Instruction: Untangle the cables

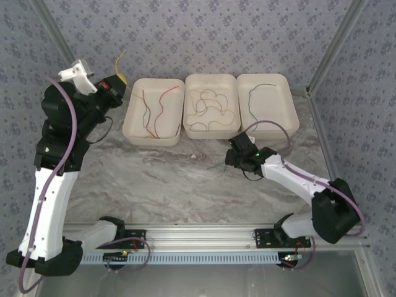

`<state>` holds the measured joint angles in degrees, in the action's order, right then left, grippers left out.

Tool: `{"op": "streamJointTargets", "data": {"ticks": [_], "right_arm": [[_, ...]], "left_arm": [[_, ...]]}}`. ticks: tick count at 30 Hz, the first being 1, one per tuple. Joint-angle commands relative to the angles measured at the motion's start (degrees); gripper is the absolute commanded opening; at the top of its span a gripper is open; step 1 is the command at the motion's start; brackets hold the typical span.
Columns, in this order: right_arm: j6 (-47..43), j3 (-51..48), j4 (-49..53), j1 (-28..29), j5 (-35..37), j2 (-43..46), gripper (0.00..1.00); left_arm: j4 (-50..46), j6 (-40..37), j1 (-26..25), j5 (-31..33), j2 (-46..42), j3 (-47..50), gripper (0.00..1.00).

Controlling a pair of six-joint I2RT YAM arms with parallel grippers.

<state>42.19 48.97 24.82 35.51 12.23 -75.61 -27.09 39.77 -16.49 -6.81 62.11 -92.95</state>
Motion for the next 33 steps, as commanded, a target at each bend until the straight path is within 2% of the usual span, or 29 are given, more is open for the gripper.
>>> {"op": "streamJointTargets", "data": {"ticks": [1, 9, 22, 27, 33], "right_arm": [[4.5, 0.6, -2.1, 2.0, 1.1, 3.2, 0.56], [11.2, -1.0, -14.0, 5.4, -7.0, 7.6, 0.52], [13.3, -2.3, -15.0, 8.4, -5.9, 11.6, 0.49], [13.9, -3.8, -14.5, 11.0, -4.8, 12.0, 0.48], [18.1, -9.1, -17.0, 17.8, -0.8, 12.2, 0.48]], "left_arm": [[6.4, 3.3, 0.2, -7.1, 1.1, -2.1, 0.0], [12.2, 8.0, 0.1, -12.5, 4.0, -7.1, 0.0], [15.9, 13.2, -3.0, -15.5, 5.7, -11.8, 0.0], [17.1, 13.6, -5.1, -14.7, 3.3, -5.8, 0.0], [24.2, 16.1, -8.3, -11.6, -2.6, 11.8, 0.0]]}}
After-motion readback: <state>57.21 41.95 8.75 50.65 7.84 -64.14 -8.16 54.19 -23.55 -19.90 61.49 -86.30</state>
